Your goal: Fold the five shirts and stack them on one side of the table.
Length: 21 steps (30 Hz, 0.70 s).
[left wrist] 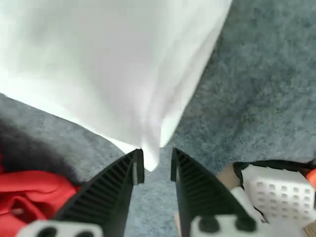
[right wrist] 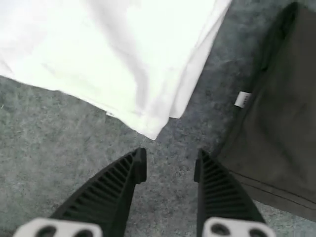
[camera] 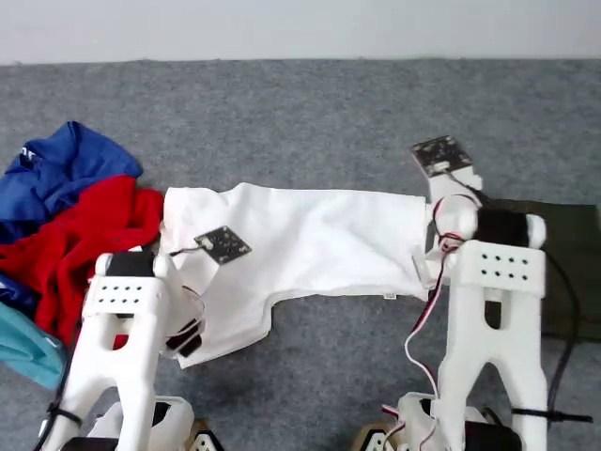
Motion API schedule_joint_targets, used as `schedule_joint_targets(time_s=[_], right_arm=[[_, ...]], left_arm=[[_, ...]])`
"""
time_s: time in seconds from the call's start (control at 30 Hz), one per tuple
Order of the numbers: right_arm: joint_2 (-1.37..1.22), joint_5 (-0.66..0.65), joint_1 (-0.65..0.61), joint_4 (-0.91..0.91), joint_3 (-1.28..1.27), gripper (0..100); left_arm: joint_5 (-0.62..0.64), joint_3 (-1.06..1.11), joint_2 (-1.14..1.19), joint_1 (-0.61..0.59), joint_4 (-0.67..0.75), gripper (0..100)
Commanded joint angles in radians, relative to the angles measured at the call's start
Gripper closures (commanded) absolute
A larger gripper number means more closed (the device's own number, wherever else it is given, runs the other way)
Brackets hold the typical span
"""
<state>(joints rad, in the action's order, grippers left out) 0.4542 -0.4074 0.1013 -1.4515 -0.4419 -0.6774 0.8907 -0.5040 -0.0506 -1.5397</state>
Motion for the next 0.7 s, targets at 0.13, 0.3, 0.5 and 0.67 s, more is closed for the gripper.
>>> schedule_joint_targets(time_s=[0.13,0.3,0.5,0.67], right_arm=[[-0.042,0.123,0.054,0.275,0.025,82.9],[-0.300,0.206,0.047,0.338,0.190,82.9],[-0.680,0.209,0.010,0.285,0.482,82.9],[-0.912,0.209,-0.028,0.263,0.680,83.1]], left_arm=[[-0.006,-0.183,-0.020,0.000,-0.029,90],[-0.003,-0.315,-0.012,0.002,-0.106,90],[0.063,-0.340,-0.012,0.008,-0.147,90],[0.068,-0.337,-0.012,0.002,-0.149,90]])
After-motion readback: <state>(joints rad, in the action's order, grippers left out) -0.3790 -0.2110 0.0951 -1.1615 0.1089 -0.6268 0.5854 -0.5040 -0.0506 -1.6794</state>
